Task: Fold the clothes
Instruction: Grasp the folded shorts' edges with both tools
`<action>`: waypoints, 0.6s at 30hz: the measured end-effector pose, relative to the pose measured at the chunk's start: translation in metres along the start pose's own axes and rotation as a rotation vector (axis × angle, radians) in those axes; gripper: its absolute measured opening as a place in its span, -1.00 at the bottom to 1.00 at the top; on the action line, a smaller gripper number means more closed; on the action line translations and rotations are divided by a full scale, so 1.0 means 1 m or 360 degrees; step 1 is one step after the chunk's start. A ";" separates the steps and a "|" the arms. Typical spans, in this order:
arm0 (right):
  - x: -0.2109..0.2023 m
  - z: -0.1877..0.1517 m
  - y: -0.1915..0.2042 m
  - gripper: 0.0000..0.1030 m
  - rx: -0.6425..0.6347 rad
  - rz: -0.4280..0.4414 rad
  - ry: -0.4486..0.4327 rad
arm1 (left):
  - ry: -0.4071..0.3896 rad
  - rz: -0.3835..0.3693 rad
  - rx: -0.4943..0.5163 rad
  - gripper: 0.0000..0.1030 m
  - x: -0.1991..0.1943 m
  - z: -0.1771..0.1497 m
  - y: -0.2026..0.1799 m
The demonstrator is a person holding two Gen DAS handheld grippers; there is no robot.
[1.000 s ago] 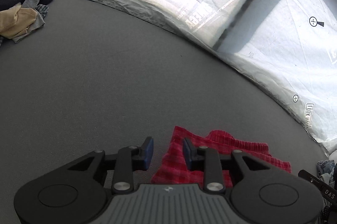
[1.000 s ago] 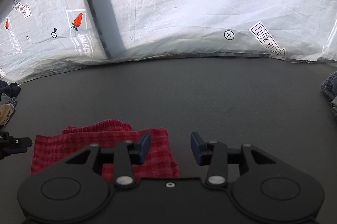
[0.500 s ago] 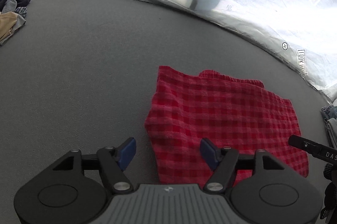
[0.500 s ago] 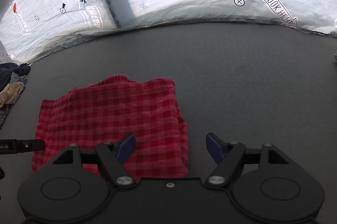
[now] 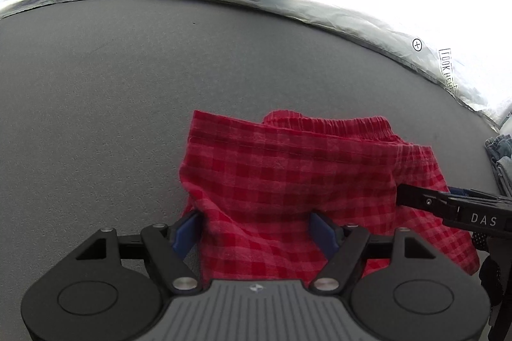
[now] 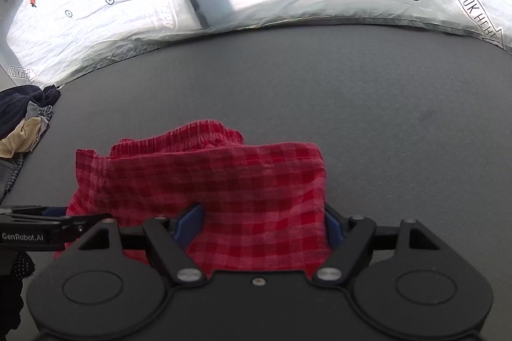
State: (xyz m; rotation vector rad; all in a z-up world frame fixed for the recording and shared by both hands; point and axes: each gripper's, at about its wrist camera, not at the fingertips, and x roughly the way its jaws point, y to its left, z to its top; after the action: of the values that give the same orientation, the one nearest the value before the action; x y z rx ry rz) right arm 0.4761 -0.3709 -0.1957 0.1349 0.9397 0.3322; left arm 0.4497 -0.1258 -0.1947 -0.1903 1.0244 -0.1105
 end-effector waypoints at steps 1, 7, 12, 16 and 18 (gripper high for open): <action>0.001 0.001 0.001 0.50 -0.0010 0.0008 -0.0001 | -0.0004 0.0000 0.0014 0.50 0.001 0.001 -0.002; 0.008 0.005 0.009 0.45 -0.0084 0.0033 0.0006 | -0.0025 -0.0085 0.0067 0.50 0.001 0.003 -0.013; 0.007 0.001 0.019 0.23 -0.0162 0.0025 -0.0005 | -0.0068 -0.0120 0.0066 0.44 0.000 -0.001 -0.015; 0.003 -0.002 0.019 -0.25 -0.0120 0.0069 -0.0002 | -0.0081 -0.0170 0.0068 0.18 -0.004 -0.006 -0.018; 0.001 -0.005 0.019 -0.49 -0.0094 0.0099 0.0011 | -0.0083 -0.0173 0.0081 0.01 -0.004 -0.008 -0.022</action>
State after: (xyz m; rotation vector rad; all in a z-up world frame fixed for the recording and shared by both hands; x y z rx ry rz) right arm 0.4685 -0.3525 -0.1949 0.1093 0.9329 0.4176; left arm 0.4403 -0.1479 -0.1908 -0.2016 0.9580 -0.2294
